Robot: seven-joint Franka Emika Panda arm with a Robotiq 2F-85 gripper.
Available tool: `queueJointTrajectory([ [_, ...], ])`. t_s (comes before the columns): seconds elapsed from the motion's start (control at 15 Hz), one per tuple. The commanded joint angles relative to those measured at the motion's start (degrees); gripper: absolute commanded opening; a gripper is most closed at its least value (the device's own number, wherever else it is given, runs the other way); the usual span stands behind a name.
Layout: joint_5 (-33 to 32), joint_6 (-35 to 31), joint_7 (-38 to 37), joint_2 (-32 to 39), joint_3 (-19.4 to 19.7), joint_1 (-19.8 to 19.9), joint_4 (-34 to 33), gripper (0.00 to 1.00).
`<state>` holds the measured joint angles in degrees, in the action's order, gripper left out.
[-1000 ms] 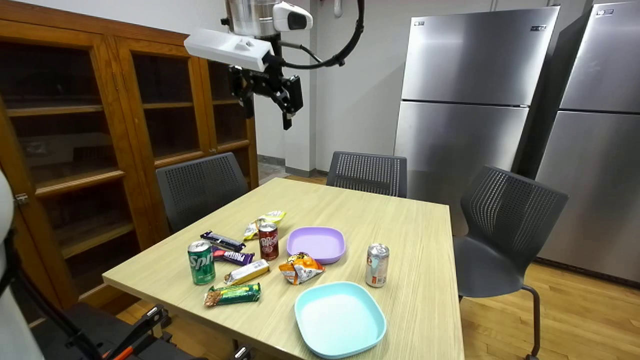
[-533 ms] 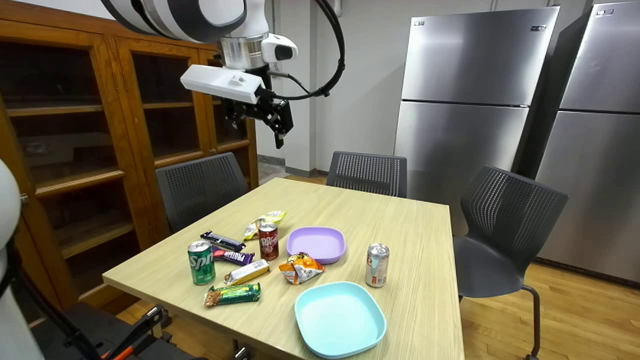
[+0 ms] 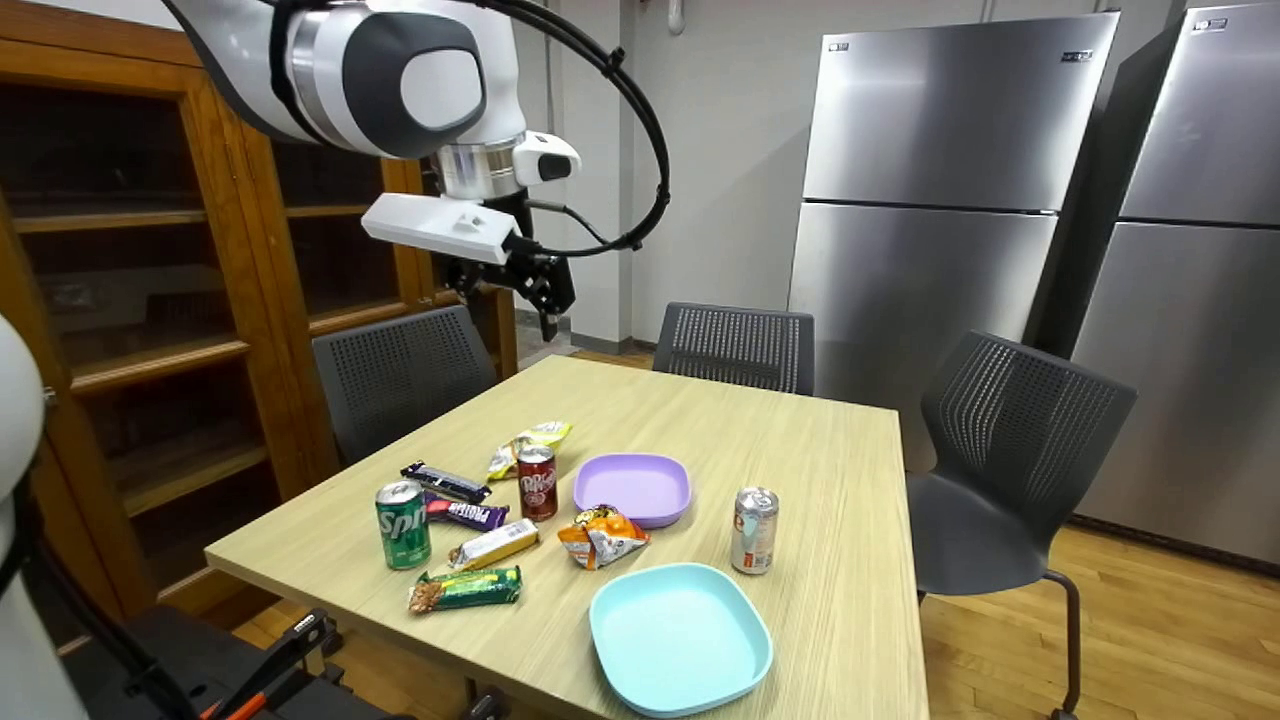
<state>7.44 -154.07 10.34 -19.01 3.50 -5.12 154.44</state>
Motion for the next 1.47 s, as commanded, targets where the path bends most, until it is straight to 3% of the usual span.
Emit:
queueJointTrajectory([
  [0.0, -1.61, -3.05, -2.47, 3.91, -1.84, 0.67, -0.02, 1.00],
  [0.8, -1.48, -2.32, -2.99, 6.32, -1.92, 0.84, -0.31, 1.00],
  [1.0, -4.10, -2.53, -5.76, 8.79, -2.83, 2.09, -1.16, 1.00],
  [1.4, -1.87, -0.66, -4.48, 17.81, -2.70, 0.90, -6.59, 1.00],
])
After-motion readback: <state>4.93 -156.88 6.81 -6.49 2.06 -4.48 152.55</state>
